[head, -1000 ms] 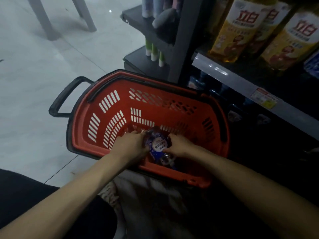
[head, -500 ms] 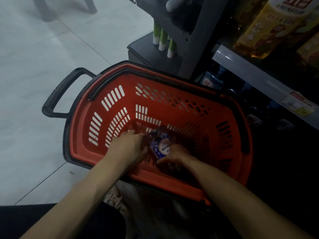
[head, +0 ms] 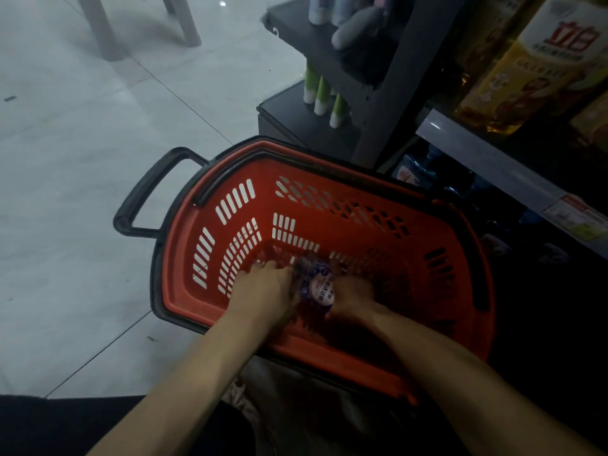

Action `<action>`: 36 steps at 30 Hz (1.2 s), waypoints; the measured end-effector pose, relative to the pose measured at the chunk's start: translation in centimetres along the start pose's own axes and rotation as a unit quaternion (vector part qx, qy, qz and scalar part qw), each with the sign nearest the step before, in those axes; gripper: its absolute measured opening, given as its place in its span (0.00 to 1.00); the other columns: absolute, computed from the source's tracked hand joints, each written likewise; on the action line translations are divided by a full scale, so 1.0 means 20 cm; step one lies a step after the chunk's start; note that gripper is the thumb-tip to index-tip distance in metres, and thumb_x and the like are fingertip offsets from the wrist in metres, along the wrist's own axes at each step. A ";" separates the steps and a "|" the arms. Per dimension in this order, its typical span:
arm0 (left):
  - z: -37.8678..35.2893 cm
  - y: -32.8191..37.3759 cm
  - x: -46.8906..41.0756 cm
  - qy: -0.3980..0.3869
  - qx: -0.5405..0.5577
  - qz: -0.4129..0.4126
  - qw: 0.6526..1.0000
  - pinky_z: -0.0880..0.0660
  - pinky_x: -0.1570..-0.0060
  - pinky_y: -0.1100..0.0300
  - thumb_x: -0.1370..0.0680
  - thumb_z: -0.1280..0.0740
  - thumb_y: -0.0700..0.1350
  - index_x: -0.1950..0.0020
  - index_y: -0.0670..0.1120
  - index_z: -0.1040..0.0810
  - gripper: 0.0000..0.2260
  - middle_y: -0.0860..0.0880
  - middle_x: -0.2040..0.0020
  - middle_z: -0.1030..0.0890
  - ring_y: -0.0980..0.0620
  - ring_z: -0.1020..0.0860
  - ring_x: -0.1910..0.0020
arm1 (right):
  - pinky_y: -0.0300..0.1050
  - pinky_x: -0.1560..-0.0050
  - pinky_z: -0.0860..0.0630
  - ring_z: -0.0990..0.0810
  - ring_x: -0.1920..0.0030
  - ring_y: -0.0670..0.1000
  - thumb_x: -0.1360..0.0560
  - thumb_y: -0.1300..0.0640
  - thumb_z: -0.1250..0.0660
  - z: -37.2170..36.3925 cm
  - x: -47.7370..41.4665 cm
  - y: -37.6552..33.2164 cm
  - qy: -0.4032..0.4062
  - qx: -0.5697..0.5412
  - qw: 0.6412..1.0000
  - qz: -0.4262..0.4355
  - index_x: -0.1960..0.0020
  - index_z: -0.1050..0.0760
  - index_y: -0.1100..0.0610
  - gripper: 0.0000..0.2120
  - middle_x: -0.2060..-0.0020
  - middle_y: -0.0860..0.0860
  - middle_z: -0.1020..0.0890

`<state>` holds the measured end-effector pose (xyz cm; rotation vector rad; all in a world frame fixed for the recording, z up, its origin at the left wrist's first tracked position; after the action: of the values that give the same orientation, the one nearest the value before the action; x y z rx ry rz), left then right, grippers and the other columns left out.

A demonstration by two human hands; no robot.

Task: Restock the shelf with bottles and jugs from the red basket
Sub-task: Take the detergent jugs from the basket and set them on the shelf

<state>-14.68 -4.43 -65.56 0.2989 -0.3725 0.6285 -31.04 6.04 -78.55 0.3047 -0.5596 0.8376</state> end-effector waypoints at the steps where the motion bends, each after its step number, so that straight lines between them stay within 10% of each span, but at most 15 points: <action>1: 0.01 0.00 0.00 0.006 -0.002 0.005 1.000 0.26 0.39 0.47 0.18 0.39 0.59 0.30 0.50 0.26 0.21 0.45 0.35 0.22 0.41 0.24 0.35 | 0.60 0.28 0.34 0.38 0.24 0.65 0.40 0.39 0.18 0.06 0.01 -0.01 0.009 0.067 0.997 0.025 0.18 0.60 0.52 0.67 0.22 0.64 0.41; 8: 0.02 -0.01 -0.01 0.037 0.016 0.011 0.999 0.26 0.41 0.48 0.20 0.36 0.61 0.30 0.52 0.26 0.21 0.46 0.35 0.22 0.41 0.22 0.36 | 0.60 0.33 0.34 0.29 0.34 0.64 0.23 0.53 0.33 0.46 0.17 -0.04 0.144 0.422 0.868 0.219 0.19 0.49 0.57 0.38 0.32 0.65 0.29; 18: 0.26 0.15 -0.02 0.111 0.178 -0.059 0.976 0.23 0.38 0.43 0.32 0.23 0.66 0.17 0.55 0.41 0.48 0.44 0.30 0.25 0.41 0.24 0.33 | 0.62 0.38 0.26 0.22 0.43 0.64 0.21 0.64 0.44 0.92 0.62 0.18 0.355 0.555 0.696 0.286 0.25 0.36 0.63 0.23 0.41 0.65 0.23; 24: 0.37 0.43 0.09 0.103 0.373 -0.163 0.907 0.18 0.51 0.61 0.38 0.20 0.57 0.30 0.52 0.27 0.39 0.54 0.42 0.17 0.57 0.17 0.46 | 0.59 0.36 0.26 0.21 0.41 0.60 0.21 0.61 0.33 1.14 0.93 0.33 0.428 0.599 0.583 0.343 0.27 0.35 0.61 0.25 0.40 0.62 0.22; 27: 0.37 0.56 0.12 0.116 0.450 -0.181 0.867 0.20 0.55 0.68 0.34 0.16 0.46 0.35 0.50 0.25 0.31 0.54 0.46 0.15 0.62 0.16 0.49 | 0.59 0.32 0.28 0.22 0.39 0.59 0.21 0.69 0.43 1.18 1.04 0.41 0.412 0.640 0.543 0.355 0.27 0.35 0.60 0.22 0.37 0.59 0.22; 31: 0.37 0.70 0.17 0.137 0.524 -0.170 0.823 0.17 0.56 0.60 0.37 0.15 0.43 0.39 0.52 0.22 0.30 0.53 0.49 0.13 0.55 0.14 0.52 | 0.62 0.27 0.33 0.27 0.30 0.60 0.22 0.75 0.47 1.22 1.18 0.53 0.434 0.650 0.540 0.312 0.24 0.39 0.57 0.29 0.31 0.57 0.27; 36: 0.39 0.82 0.24 0.088 0.624 -0.148 0.762 0.18 0.58 0.63 0.32 0.17 0.36 0.42 0.47 0.20 0.23 0.50 0.52 0.11 0.50 0.13 0.53 | 0.63 0.26 0.36 0.35 0.25 0.64 0.22 0.60 0.31 1.18 1.35 0.70 0.501 0.438 0.696 0.269 0.22 0.38 0.54 0.31 0.25 0.61 0.34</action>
<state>-23.12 7.73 -53.88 1.5454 0.3498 0.5003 -35.38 20.50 -43.09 0.4891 0.9007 1.6490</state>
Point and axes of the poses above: each hand's wrist, its own x-axis away from the middle knuckle, its own z-axis out of the back of the hand, y = z × x, the point moved 2 cm from there along -x, towards the middle knuckle
